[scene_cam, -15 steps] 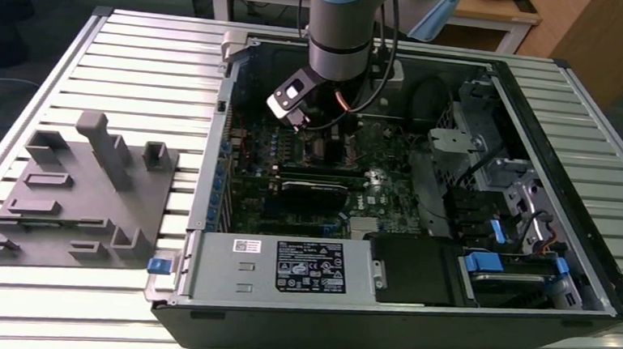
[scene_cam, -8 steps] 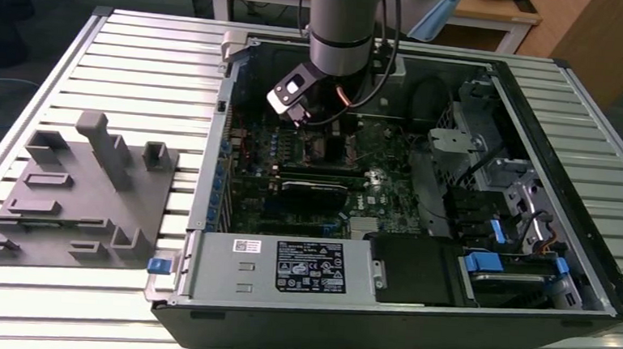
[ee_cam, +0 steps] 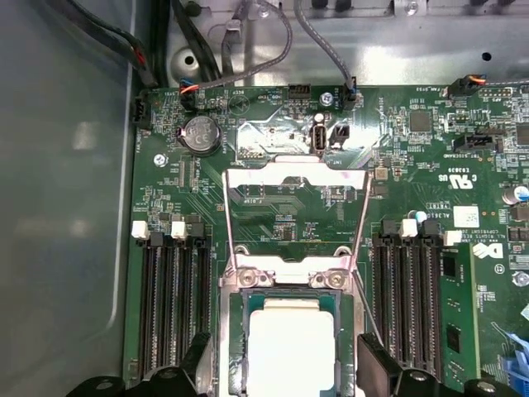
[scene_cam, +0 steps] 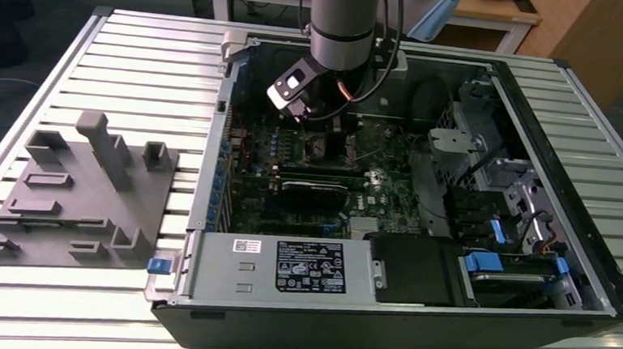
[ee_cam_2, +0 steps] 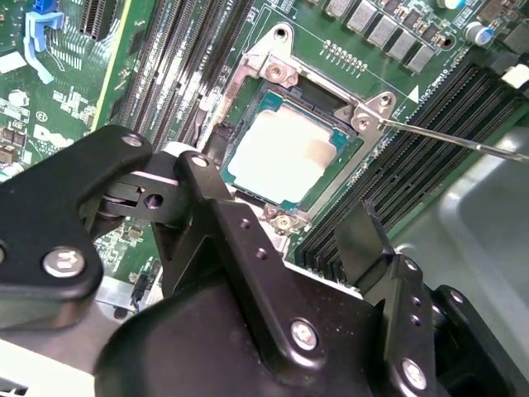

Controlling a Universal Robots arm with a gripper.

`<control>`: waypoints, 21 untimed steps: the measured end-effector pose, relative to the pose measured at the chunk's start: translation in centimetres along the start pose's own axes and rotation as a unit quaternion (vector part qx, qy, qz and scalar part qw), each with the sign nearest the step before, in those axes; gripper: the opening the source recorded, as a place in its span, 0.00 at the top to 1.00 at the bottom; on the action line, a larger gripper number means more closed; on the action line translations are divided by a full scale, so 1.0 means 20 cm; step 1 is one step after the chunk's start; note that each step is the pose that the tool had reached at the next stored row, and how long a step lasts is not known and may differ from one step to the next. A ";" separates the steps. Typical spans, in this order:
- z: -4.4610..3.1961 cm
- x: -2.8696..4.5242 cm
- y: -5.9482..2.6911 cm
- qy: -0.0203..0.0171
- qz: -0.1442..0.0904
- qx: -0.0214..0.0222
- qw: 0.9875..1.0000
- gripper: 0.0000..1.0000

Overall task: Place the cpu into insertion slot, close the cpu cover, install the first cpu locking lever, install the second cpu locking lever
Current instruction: 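Place the cpu into insertion slot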

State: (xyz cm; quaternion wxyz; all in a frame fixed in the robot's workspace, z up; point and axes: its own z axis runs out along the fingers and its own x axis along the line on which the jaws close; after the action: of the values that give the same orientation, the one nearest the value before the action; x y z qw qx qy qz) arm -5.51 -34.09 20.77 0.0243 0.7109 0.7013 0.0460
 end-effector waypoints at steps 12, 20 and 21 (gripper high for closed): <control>-0.001 0.000 0.000 0.000 0.000 0.000 1.000 0.21; -0.001 0.000 0.000 0.000 0.000 0.000 1.000 0.23; -0.001 0.000 0.000 0.000 0.000 0.000 1.000 0.29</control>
State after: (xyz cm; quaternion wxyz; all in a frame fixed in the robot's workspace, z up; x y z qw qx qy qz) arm -5.51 -34.09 20.79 0.0243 0.7110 0.7013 0.0459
